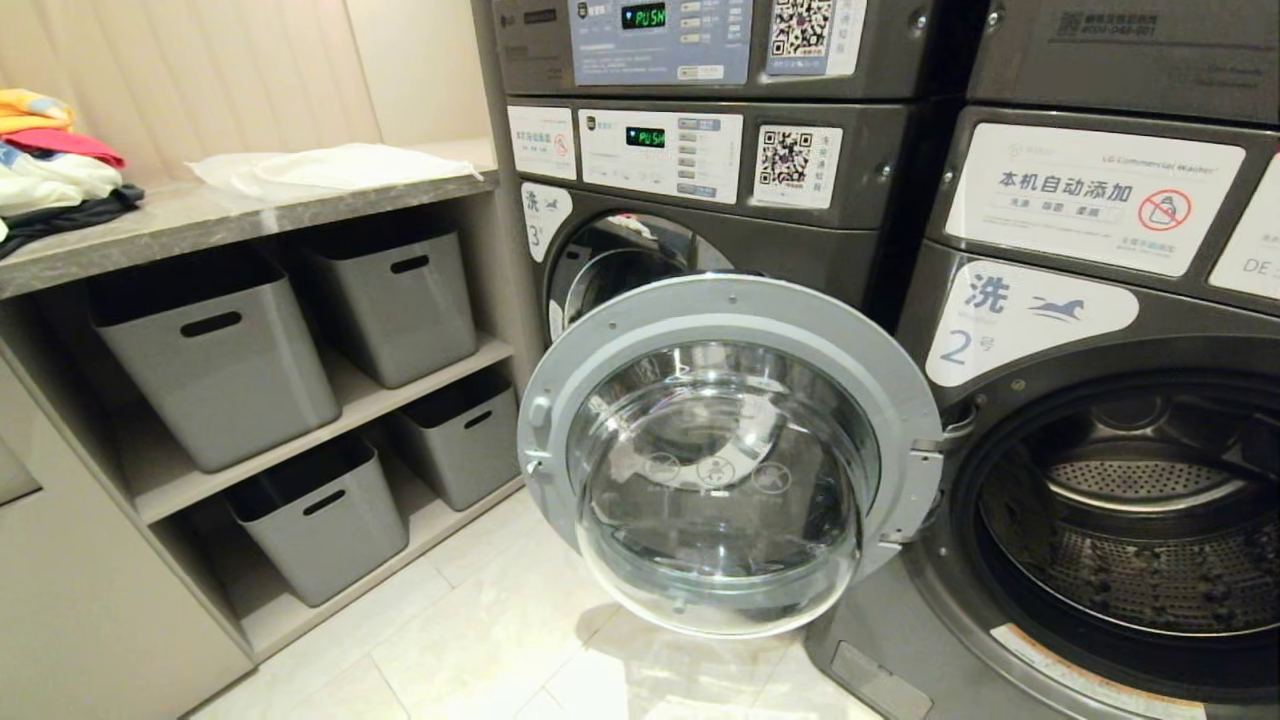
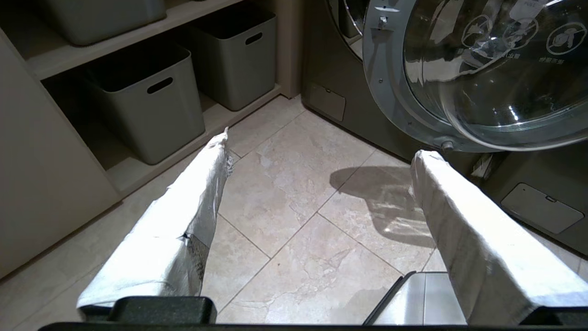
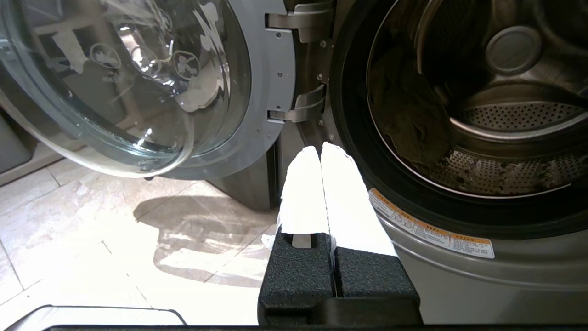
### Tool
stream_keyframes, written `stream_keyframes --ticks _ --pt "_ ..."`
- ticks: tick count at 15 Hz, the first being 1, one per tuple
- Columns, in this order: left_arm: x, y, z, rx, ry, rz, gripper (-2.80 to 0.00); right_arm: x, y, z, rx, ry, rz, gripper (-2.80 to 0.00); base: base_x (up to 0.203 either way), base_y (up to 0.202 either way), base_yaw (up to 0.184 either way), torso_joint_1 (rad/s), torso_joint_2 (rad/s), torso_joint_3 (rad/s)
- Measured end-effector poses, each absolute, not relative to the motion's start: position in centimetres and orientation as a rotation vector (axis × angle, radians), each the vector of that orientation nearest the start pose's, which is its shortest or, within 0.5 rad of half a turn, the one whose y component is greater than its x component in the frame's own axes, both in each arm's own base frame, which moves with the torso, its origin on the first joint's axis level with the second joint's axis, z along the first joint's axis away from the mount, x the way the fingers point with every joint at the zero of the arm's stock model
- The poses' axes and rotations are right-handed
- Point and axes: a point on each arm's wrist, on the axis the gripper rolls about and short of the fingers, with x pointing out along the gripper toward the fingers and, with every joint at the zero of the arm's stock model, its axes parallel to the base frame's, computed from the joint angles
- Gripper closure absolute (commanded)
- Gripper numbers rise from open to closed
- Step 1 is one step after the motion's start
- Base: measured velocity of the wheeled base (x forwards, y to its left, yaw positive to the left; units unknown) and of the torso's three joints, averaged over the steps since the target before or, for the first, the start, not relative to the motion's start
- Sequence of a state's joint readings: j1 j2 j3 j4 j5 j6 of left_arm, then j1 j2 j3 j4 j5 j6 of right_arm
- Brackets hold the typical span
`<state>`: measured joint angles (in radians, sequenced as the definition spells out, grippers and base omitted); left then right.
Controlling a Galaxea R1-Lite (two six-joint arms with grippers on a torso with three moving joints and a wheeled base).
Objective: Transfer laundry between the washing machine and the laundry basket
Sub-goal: Pick a cloth and place it into the basket
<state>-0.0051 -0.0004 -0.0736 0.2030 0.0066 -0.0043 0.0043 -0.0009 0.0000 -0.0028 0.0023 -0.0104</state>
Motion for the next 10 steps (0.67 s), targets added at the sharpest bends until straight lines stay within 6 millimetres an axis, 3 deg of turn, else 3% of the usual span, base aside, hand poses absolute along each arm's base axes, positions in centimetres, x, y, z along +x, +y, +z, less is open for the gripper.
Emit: stream_keyframes --ticks 10 --pt "-2.97 0.03 7.49 -0.002 0.129 0.002 -2.80 -2.29 0.00 7.57 -0.010 -0.004 0.007 0.00 0.000 0.000 0.000 0.003 0.00 -0.198"
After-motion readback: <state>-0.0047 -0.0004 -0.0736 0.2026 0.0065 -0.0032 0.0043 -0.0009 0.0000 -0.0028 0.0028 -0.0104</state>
